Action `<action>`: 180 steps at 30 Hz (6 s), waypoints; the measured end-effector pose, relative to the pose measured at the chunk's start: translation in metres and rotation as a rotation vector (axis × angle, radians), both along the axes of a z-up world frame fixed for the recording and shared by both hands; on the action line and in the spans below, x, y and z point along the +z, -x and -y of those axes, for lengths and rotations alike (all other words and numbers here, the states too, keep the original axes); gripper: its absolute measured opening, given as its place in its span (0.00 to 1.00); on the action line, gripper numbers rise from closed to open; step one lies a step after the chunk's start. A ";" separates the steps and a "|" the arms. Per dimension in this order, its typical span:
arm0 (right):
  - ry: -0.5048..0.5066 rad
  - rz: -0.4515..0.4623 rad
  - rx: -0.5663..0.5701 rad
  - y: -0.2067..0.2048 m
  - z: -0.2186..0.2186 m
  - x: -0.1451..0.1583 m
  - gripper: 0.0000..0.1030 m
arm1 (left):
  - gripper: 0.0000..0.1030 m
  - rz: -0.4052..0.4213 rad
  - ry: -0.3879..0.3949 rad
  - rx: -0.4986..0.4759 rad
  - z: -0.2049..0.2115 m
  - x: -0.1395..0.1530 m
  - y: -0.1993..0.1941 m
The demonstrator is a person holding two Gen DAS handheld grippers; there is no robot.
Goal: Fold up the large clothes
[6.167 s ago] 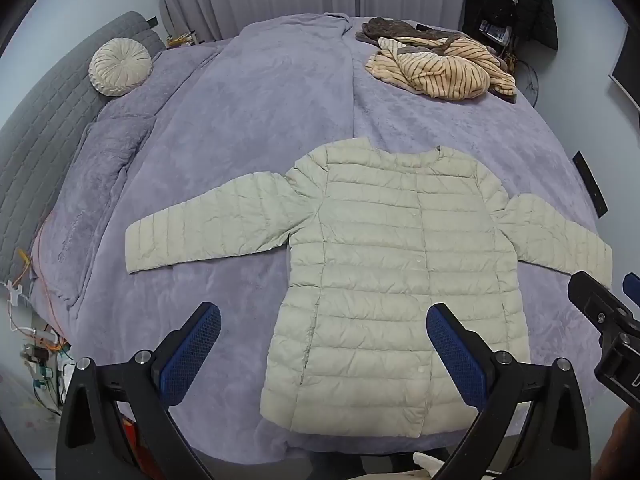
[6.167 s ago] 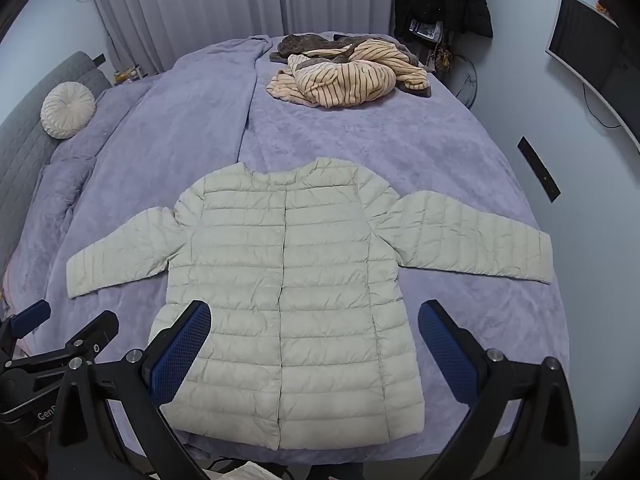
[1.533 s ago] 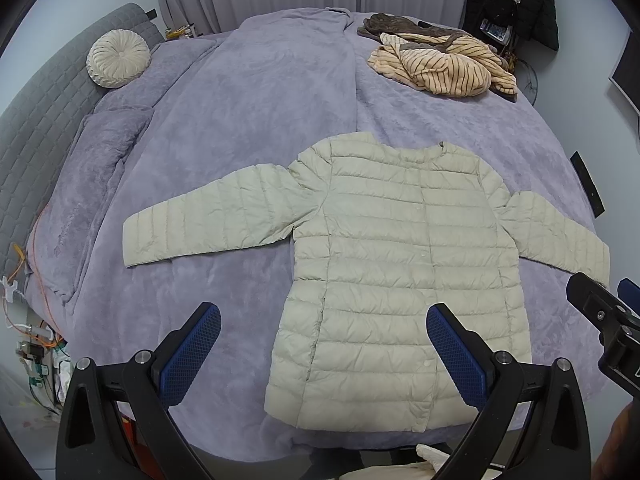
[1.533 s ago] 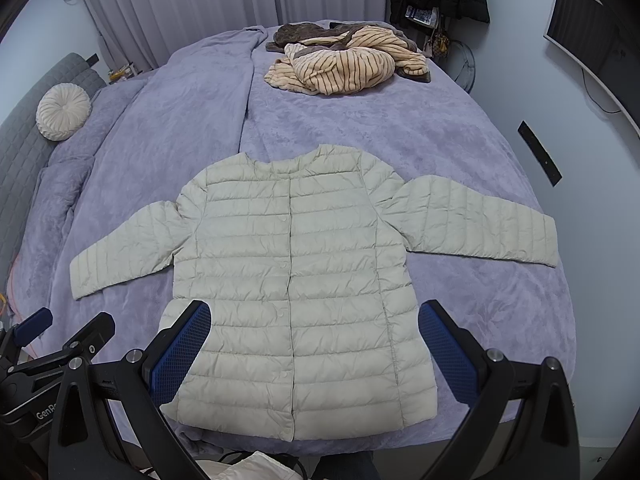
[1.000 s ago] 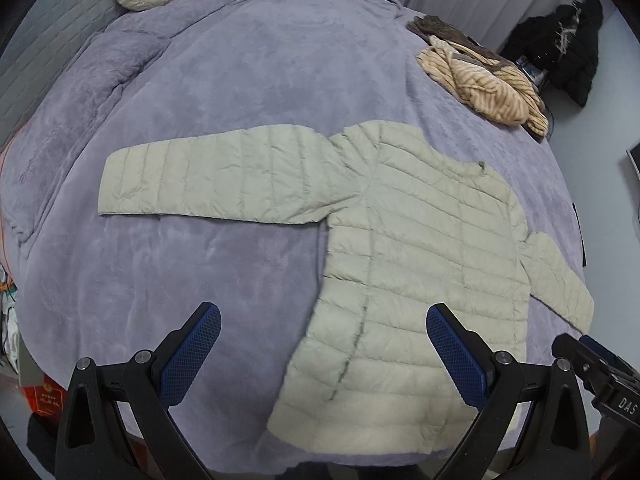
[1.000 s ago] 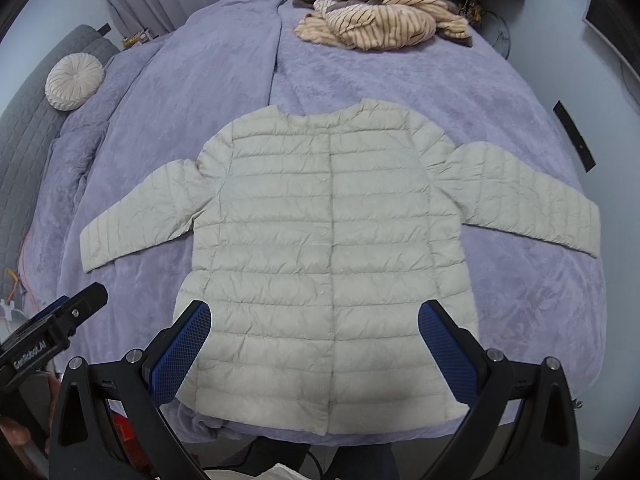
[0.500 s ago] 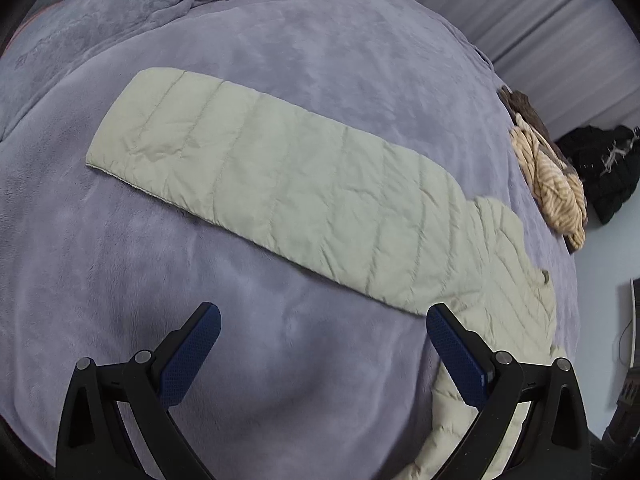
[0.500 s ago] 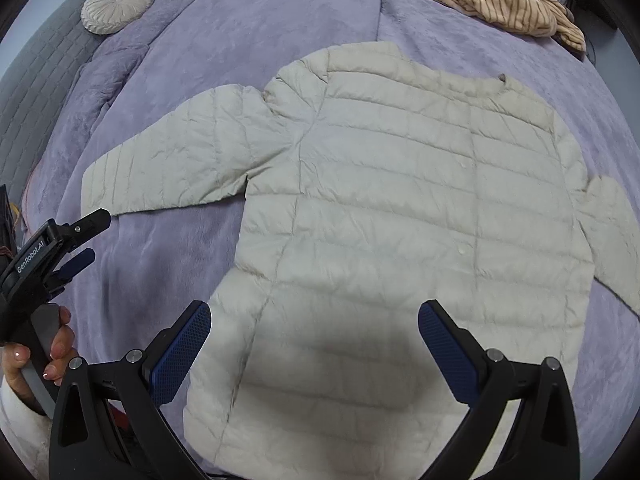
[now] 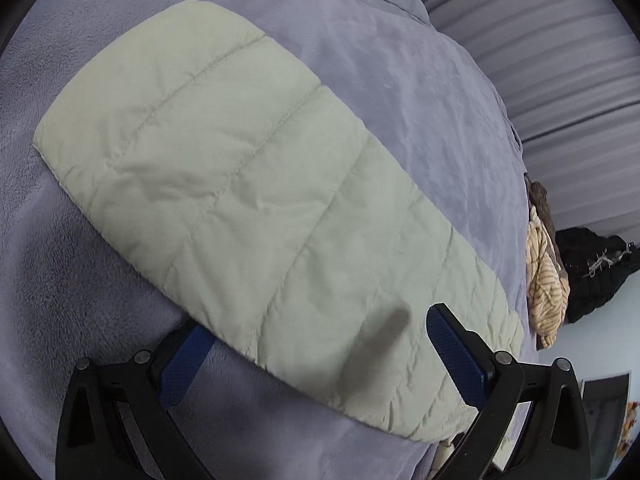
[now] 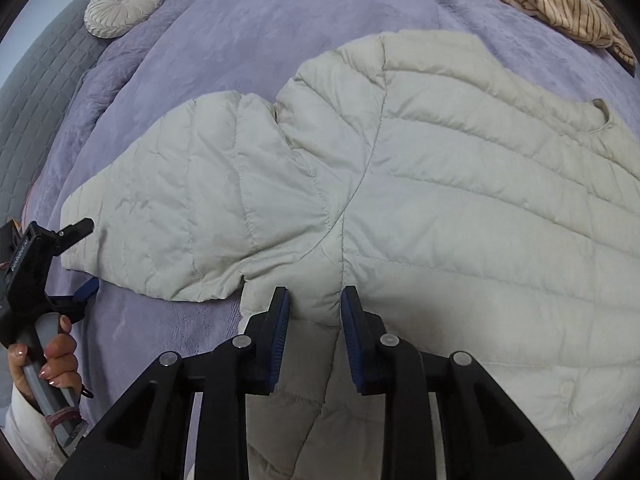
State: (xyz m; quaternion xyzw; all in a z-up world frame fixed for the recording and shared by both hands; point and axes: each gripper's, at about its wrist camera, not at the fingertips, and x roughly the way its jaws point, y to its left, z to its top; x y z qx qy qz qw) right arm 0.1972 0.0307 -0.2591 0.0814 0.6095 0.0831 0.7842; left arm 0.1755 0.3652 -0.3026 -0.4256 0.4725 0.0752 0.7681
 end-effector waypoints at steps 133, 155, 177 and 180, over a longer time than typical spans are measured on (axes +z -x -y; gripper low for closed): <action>-0.251 0.085 -0.665 0.130 0.360 0.032 0.55 | 1.00 0.047 -0.711 -0.757 0.345 0.109 -0.050; -0.350 0.147 -1.103 0.272 0.498 0.029 0.85 | 1.00 0.076 -0.623 -1.049 0.541 0.102 0.039; -0.642 0.359 -1.383 0.252 0.617 -0.001 0.80 | 1.00 0.041 -0.653 -1.061 0.572 0.079 0.045; -0.723 0.353 -1.405 0.250 0.620 -0.008 0.21 | 1.00 0.035 -0.661 -1.046 0.563 0.078 0.041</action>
